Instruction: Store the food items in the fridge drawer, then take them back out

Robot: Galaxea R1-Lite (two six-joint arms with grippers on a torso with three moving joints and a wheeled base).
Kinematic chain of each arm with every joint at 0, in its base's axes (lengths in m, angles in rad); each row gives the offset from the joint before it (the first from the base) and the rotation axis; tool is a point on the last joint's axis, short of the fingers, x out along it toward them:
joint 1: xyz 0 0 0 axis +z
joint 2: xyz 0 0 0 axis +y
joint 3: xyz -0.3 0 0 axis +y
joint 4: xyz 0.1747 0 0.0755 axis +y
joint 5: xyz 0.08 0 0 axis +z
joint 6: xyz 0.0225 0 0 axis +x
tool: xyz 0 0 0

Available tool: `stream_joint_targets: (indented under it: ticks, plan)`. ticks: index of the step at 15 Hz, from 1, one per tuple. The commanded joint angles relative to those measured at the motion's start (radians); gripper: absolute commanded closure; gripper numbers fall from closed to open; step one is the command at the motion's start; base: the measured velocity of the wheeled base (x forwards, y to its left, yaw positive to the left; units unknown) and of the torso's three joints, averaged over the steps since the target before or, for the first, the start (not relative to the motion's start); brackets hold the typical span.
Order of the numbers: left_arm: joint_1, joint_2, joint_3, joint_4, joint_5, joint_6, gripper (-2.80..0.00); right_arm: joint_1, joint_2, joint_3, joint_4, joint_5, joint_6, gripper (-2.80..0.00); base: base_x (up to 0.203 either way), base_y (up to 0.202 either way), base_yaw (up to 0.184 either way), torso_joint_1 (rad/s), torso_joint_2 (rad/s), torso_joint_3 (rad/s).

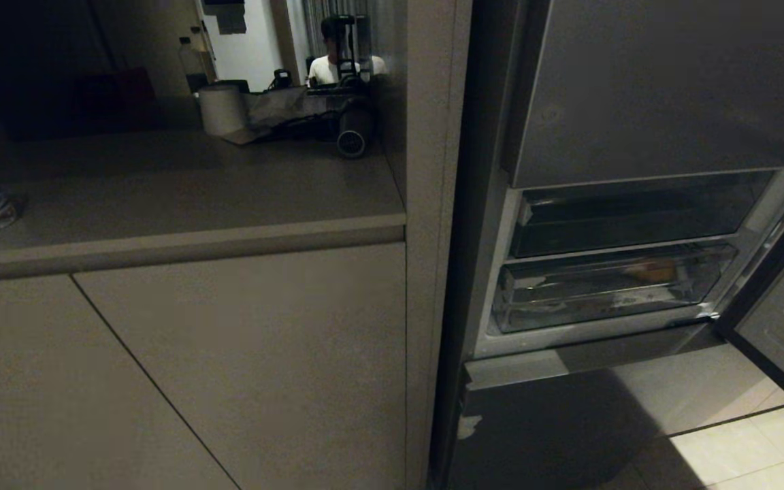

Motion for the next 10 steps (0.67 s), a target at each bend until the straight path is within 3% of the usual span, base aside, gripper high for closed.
stream_joint_targets:
  ticks: [1,10]
  plan:
    - [0.001,0.002,0.000,0.000,0.000,0.000,0.00,0.000,0.000,0.031,-0.002,0.002,-0.001,0.00,0.004,0.008,-0.069,-0.002,0.00,0.002]
    - [0.000,0.002,0.000,0.000,0.000,0.000,0.00,0.000,0.000,0.031,-0.003,0.002,0.001,0.00,0.001,0.008,-0.168,0.003,0.00,0.003]
